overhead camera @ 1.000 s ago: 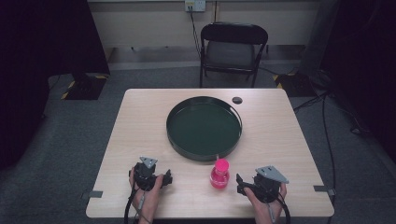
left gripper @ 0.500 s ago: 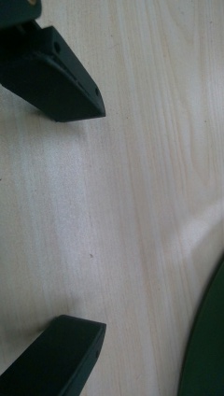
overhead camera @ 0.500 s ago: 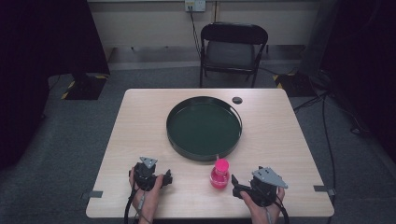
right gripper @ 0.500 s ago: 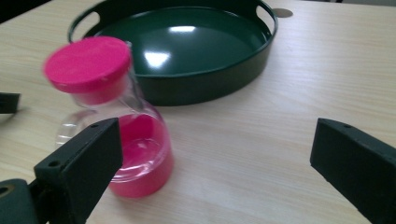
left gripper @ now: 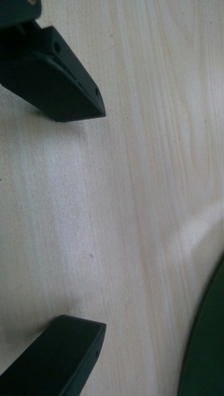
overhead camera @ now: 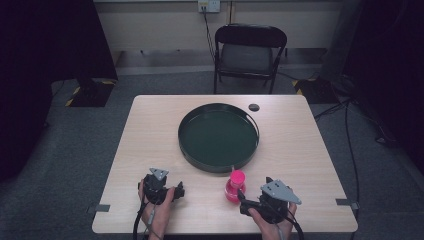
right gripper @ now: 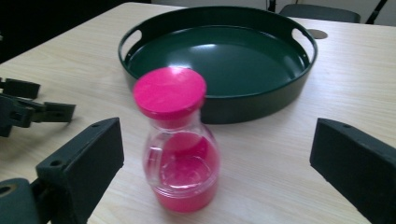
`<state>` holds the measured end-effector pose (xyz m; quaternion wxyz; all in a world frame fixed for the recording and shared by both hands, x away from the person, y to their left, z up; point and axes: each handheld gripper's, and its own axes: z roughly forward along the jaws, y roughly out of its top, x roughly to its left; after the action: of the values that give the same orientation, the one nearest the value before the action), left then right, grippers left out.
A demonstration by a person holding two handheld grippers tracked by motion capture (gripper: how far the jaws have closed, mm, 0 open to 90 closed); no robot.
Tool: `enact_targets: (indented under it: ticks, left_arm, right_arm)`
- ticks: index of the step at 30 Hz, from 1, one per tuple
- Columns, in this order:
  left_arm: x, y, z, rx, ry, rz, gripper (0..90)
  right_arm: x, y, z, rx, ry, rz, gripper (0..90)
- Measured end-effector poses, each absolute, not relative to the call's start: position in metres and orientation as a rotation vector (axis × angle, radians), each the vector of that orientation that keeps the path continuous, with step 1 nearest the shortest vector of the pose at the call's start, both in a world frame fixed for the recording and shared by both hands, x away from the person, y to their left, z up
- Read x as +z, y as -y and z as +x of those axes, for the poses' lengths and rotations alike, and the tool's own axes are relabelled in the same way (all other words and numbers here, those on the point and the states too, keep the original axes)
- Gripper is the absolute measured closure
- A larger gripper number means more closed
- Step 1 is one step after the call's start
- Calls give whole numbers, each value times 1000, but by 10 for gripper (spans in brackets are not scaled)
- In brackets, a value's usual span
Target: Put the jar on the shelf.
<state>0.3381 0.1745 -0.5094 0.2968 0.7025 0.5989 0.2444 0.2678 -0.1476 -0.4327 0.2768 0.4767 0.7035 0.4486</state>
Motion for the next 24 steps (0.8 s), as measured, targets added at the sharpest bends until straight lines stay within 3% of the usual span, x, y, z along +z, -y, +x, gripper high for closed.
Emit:
enact_targets:
  ticks: [24]
  left_arm:
    - [-509, -175, 338, 650, -1592, 1868, 0]
  right_arm:
    - [-457, 115, 296, 1196, -1942, 1270, 314]
